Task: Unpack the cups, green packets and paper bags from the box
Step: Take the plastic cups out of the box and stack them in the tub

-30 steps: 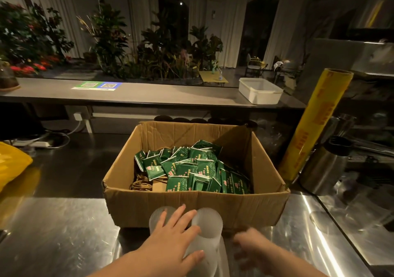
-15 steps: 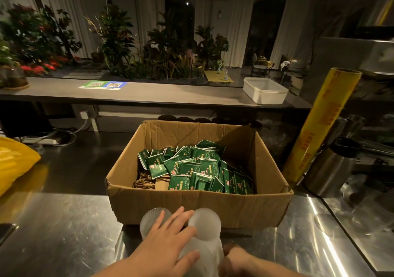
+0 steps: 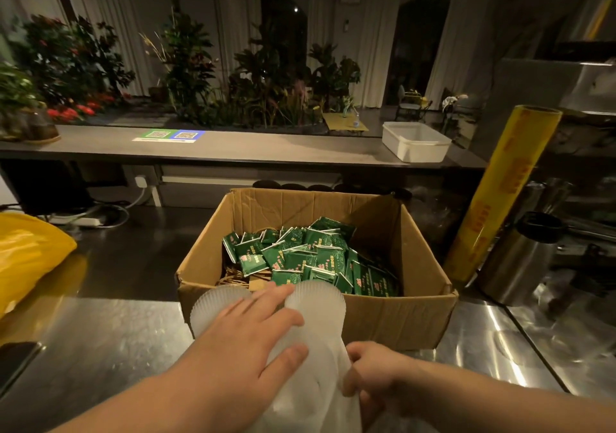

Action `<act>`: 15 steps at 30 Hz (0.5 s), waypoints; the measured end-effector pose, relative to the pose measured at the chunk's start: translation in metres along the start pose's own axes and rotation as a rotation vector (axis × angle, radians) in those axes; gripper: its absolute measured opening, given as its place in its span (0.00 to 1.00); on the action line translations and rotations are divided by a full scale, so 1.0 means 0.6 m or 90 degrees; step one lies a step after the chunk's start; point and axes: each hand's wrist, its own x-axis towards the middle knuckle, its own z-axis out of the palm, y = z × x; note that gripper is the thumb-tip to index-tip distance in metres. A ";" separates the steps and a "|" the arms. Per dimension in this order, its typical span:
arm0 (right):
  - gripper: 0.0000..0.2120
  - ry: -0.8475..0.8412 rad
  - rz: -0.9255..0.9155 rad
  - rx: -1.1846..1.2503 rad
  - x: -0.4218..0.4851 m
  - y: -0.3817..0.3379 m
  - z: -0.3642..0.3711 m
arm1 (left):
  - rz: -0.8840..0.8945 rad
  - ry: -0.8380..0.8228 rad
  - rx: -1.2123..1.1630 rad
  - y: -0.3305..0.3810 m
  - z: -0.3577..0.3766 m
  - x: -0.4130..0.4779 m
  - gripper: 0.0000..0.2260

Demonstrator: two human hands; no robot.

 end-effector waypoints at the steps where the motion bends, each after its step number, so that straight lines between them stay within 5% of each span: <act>1: 0.18 0.002 -0.013 0.001 -0.019 -0.015 -0.007 | -0.002 0.009 0.000 0.006 -0.018 -0.004 0.46; 15: 0.16 0.203 -0.108 0.109 -0.155 -0.200 -0.189 | 0.085 0.112 0.055 0.094 -0.312 0.142 0.28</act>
